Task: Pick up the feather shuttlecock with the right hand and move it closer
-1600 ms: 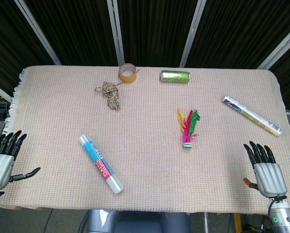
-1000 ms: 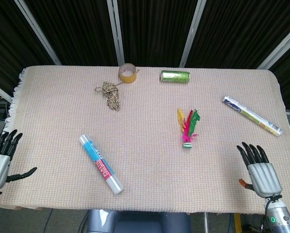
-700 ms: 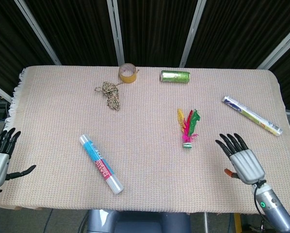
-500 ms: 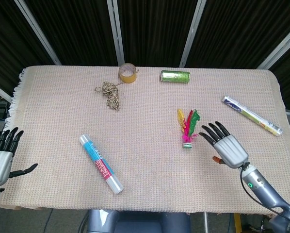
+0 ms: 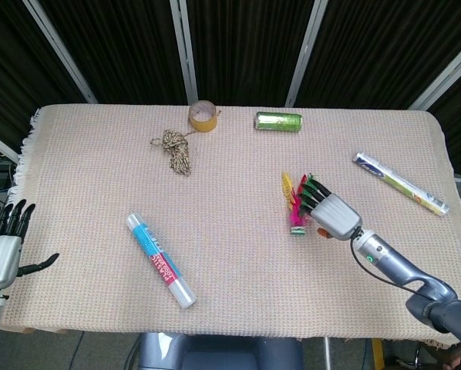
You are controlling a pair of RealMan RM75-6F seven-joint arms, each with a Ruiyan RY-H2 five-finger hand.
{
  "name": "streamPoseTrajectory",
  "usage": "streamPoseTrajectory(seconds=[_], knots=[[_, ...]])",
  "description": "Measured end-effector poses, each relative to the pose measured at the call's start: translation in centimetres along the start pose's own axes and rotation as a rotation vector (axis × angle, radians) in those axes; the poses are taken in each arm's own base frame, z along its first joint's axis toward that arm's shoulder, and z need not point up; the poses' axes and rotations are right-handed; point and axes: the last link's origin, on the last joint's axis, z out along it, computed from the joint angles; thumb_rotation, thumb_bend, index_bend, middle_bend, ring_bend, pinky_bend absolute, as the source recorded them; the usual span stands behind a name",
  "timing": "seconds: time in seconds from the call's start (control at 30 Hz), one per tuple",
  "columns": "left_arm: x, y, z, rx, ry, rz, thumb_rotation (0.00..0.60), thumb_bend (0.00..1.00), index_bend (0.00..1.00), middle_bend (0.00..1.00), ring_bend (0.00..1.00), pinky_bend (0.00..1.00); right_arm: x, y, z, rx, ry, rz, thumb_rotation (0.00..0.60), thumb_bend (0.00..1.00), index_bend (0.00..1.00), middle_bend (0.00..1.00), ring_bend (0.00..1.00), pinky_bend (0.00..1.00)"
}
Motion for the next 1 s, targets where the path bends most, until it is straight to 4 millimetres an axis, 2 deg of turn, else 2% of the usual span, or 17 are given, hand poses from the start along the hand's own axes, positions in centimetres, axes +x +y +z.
streamPoseTrajectory(seconds=[0.2,0.5,1.0], knots=[[-0.4,0.1,0.0,0.021,0.009,0.023,0.341,0.12,0.00,0.00,0.00,0.00,-0.4,1.2,2.2,0.038,-0.050,-0.059,0.600,0.15,0.35,0.17,0.00,0.05],[-0.5,0.4,0.2,0.051,0.028,0.036,0.341,0.12,0.00,0.00,0.00,0.00,-0.4,3.3,3.9,0.032,-0.095,-0.090,0.600,0.15,0.35,0.17,0.00,0.05],[-1.0,0.0,0.8,0.078,0.014,0.052,0.349,0.13,0.00,0.00,0.00,0.00,-1.1,1.9,7.5,0.048,-0.141,-0.101,0.600,0.15,0.35,0.17,0.00,0.05]])
